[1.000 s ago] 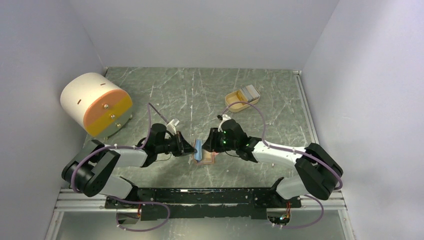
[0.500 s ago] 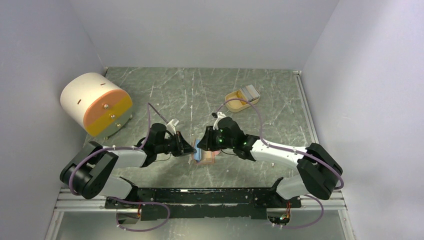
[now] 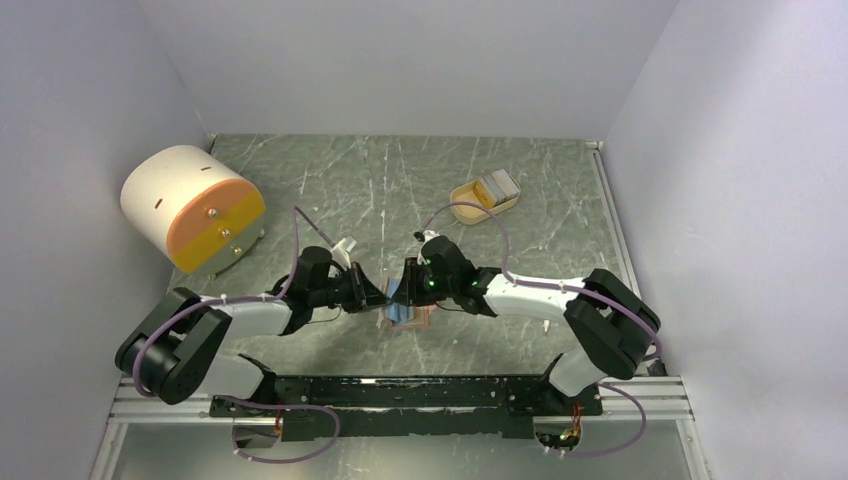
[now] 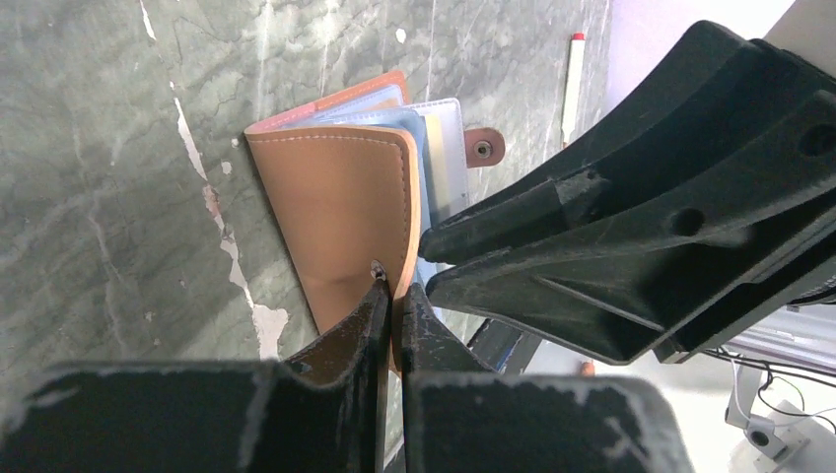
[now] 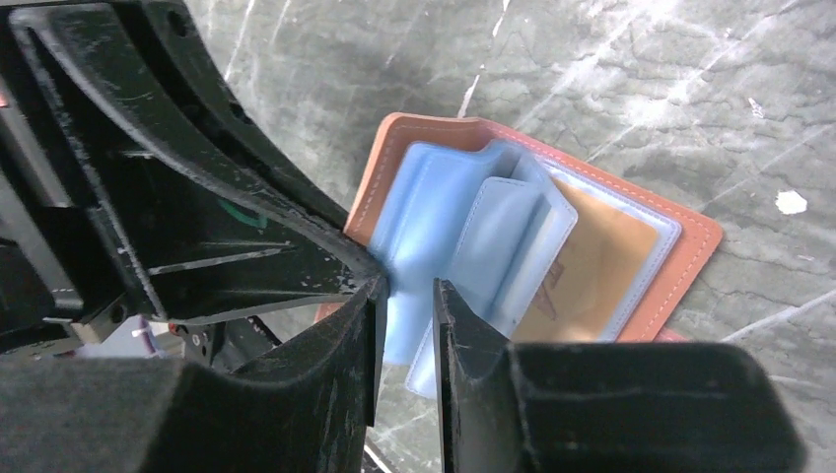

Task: Put the credit cards into the card holder
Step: Insert the credit card into the card holder.

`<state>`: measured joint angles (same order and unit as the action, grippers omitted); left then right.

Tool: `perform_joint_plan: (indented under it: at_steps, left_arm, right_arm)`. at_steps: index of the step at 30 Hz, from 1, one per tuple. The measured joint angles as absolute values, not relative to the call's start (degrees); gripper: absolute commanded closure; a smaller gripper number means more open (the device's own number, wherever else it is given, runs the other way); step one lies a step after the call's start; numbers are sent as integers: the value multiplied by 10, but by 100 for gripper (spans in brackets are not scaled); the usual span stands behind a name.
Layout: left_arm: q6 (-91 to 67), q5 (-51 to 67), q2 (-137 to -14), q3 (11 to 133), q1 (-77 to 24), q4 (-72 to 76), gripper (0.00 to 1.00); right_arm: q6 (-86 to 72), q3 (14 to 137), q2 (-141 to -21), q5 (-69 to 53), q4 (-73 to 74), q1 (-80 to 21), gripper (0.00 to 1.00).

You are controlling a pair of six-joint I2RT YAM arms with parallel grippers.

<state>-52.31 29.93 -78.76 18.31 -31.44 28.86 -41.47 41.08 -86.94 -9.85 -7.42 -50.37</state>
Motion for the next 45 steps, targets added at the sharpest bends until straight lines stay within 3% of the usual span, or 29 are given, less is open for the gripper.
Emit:
perform_joint_plan:
  at_steps: [13,21,26,30,37,45]
  left_arm:
    - [-515,247,-731,183,-314,199,87]
    - [-515,219,-725,183,-306,147,68]
    - [-519,227,-723,183,-302,156,65]
    - [-519,243,-742,183,-302,183,67]
    - [-516,249,-757,183,-302,189,84]
    - [-505,259,-753,183,-302,190,86]
  right_arm:
    - [-408,416,-885,-73,-48,-503,73]
    - [-400,416,-928,-64,-49,-502,74]
    - [-399,416,-931,-61,-57,-502,74]
    - [-397,416,-930,-59,-55,-502,72]
    - [-364,441,-901,-34,-2,-490,58]
    - [-265,553,-882,32,72,-416,43]
